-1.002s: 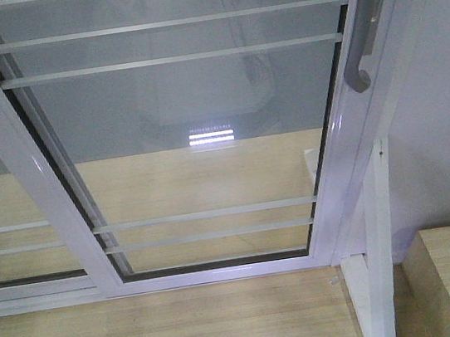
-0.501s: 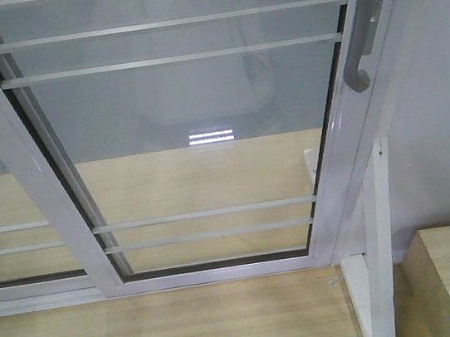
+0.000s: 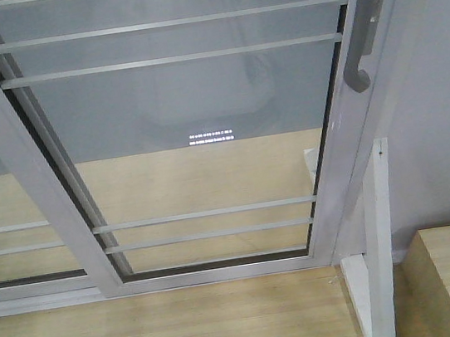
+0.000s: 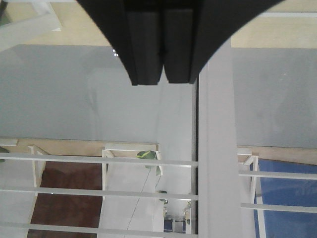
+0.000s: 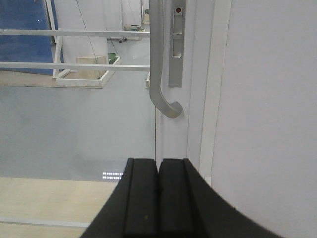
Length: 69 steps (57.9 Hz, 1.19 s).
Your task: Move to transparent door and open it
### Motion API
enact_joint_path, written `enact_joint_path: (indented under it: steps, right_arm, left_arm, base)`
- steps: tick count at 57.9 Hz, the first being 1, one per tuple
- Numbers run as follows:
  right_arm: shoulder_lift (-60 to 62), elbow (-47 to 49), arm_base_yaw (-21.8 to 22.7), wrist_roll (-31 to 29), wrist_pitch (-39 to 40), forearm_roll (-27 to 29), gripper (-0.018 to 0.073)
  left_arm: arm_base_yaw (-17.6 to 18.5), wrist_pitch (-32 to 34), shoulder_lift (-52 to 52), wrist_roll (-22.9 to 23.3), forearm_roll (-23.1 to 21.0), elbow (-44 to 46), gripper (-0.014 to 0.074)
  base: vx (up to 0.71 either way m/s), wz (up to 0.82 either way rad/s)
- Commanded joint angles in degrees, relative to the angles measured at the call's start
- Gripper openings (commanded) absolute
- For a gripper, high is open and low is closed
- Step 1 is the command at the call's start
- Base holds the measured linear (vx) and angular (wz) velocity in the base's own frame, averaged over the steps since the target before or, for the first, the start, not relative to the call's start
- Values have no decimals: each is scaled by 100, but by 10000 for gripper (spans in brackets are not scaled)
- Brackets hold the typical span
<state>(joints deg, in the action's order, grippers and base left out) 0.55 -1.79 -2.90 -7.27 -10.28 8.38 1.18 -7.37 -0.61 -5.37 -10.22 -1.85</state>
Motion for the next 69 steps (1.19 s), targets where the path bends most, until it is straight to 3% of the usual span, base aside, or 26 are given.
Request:
enact_joint_path:
  steps: [1,13,22,37,51,60,69]
  right_arm:
    - [-97,-13,39,-66,650,-25,-4]
    - [-97,15,39,-64,1892,-25,-4]
    - [-409,523,39,-64,2129,-25,-4]
    - [-2806,2117,39,-558,2157,-53,-4]
    - [-5124,3578,39,-794,2612,-43,-4]
    - [-5942,3912,39,-767,3102,-18,-4]
    - [-6196,3912,39,-770,3218,-18,-3]
  left_arm:
    - [5,802,37,15,-38,-37,3]
    - [5,1864,37,41,-63,-5,3]
    - [5,1927,457,31,-63,483,3]
    - [5,2749,3247,15,-41,2213,3]
    - [5,2767,5818,33,-61,4048,3]
    - [5,2736,6532,41,-61,4606,3]
    - [5,2790,6651,494,-61,4711,4]
  base:
    - [0,0]
    - [0,0]
    - [0,0]
    - [0,0]
    - [0,0]
    - [0,0]
    - [0,0]
